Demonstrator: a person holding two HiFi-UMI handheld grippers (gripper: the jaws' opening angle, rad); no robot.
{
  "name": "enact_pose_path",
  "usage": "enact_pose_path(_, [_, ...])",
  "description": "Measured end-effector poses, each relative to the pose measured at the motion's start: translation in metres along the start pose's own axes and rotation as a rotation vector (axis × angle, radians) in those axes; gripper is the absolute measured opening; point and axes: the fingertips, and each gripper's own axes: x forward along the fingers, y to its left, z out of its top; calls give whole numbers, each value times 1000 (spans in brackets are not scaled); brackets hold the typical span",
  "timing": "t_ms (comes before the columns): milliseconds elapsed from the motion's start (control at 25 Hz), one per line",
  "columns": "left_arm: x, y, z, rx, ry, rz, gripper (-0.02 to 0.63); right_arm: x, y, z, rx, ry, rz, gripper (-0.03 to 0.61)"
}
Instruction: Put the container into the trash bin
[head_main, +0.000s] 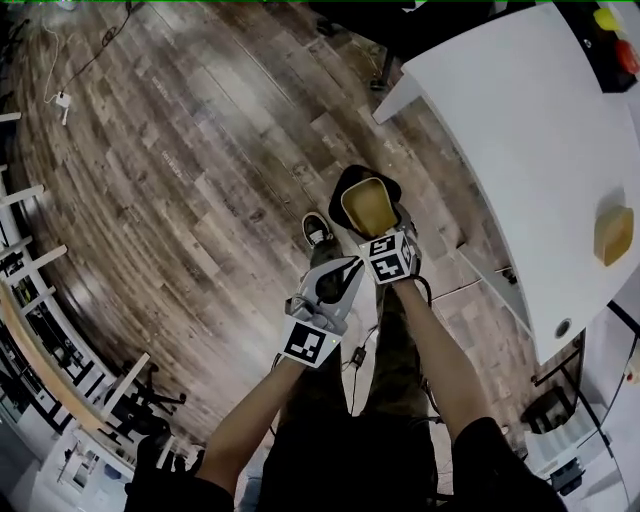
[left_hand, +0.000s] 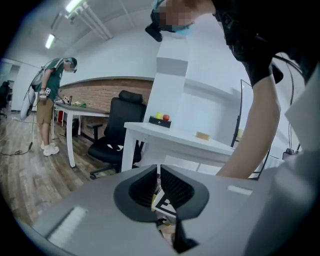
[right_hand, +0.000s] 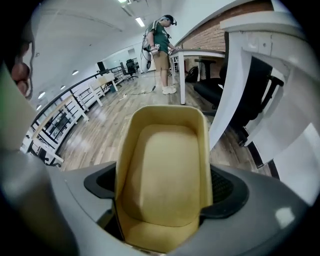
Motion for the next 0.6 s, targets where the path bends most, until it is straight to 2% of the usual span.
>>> enact_pose_path(320, [10,-1,-58,13,27,-39,-5,64,-1,-45,25,37,-45,531])
enact_pose_path(360, [10,0,-62,16,29,-40,-5,69,-3,-48,27,40,-55,513])
enact_pose_path(400, [10,2,-66,16,30,-38,-5,73,-7,-49,22,43,-70,387])
enact_pose_path(440, [10,5,-71,15,35,-34,-5,78,-10,-51,12,48,-84,379])
enact_pose_path(480, [9,7,-76,14,42,-30,-5,84,-11,-53,1,57,-90,460])
enact_pose_path(520, [9,9,-80,12,49,-28,-5,89,-11,-56,-6,68,-87,490])
enact_pose_path(600, [7,11,-87,4,59,-27,-5,97,-8,-63,-11,91,-64,486])
